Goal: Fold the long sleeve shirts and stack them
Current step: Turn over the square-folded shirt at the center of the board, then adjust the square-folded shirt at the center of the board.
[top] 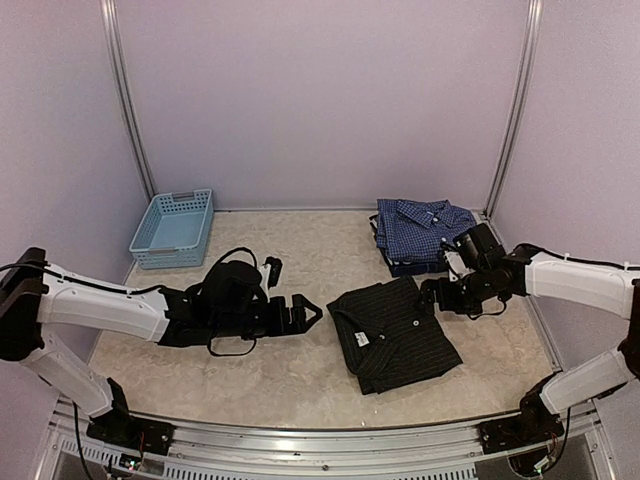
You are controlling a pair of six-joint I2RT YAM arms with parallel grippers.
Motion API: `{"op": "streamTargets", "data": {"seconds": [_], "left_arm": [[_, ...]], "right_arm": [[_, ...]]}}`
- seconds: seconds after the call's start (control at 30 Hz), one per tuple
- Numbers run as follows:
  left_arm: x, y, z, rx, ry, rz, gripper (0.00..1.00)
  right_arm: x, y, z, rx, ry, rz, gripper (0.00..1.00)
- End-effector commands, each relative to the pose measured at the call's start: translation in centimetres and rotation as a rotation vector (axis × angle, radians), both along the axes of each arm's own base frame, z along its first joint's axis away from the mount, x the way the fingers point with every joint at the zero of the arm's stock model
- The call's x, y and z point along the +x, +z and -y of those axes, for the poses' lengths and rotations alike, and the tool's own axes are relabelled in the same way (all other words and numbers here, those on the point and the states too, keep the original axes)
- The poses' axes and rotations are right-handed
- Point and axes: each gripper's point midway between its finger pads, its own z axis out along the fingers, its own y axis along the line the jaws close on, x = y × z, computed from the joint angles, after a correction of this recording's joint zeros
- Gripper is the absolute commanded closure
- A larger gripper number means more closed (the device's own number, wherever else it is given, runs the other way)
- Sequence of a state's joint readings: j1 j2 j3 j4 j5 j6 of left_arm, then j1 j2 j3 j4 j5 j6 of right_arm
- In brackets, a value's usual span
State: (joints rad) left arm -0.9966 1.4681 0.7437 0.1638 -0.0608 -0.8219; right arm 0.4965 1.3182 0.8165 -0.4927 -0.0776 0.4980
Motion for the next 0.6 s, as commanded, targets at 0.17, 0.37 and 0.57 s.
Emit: {"op": "streamTargets", "data": {"seconds": [0.17,0.37,0.57], "left_arm": [[-0.2,0.4,3.3,-0.071,-0.064,-0.018,0.01],[0.5,0.4,2.0,-0.023,-0.015,0.004,0.01],[1.6,0.8,-0.2,0.029,0.042,0.023,0.01]], "right_arm": [[-2.5,-2.5,-2.8,0.23,0.091,-0.073,0.01],[-5.5,-4.5,-2.8,0.263,0.08,-0.141,0.01],[-8.3,-3.8,-5.6,0.292,0.122,-0.153,0.01]]}}
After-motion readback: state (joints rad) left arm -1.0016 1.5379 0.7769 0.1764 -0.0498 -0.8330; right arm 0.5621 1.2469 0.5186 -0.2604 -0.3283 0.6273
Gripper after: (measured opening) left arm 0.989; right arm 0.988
